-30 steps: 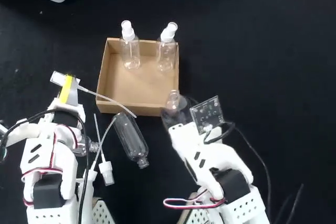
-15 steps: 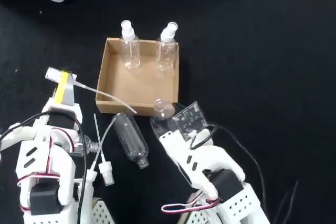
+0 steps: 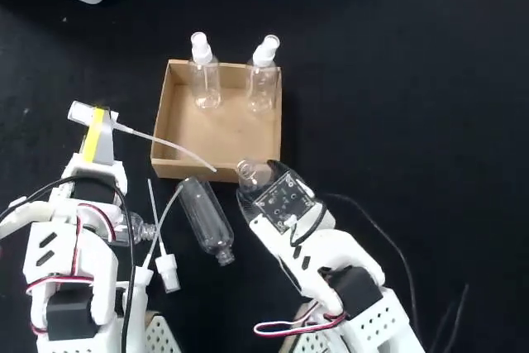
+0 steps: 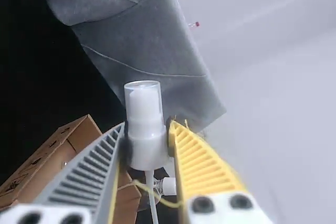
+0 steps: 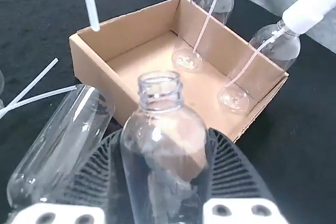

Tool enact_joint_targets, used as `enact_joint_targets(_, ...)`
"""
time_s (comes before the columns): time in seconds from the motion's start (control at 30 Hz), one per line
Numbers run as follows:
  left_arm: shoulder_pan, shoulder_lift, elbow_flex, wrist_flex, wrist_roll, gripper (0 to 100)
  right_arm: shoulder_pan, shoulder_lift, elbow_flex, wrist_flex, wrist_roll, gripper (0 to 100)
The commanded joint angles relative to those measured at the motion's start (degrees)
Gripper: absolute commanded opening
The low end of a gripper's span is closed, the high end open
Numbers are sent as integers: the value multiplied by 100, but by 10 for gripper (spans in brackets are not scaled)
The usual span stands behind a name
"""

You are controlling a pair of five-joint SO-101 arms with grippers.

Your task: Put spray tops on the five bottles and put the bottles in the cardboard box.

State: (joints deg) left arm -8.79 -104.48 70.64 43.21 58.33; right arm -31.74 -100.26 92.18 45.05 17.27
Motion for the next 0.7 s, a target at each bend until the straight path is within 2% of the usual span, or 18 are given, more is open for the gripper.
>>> enact_joint_targets(0.0, -13, 0, -303, -158, 26, 30, -343, -101, -31, -158, 176, 92)
enact_joint_targets(0.17, -4, 18, -242, -167, 26, 30, -501, -101, -31, -185, 193, 92)
enact_joint_targets(0.37, 514, 9, 224, -527, -343, 30, -510, -101, -31, -193, 193, 92)
enact_joint_targets(0.67, 576, 0, 295, -589, -343, 30, -510, -101, -40, -202, 193, 92)
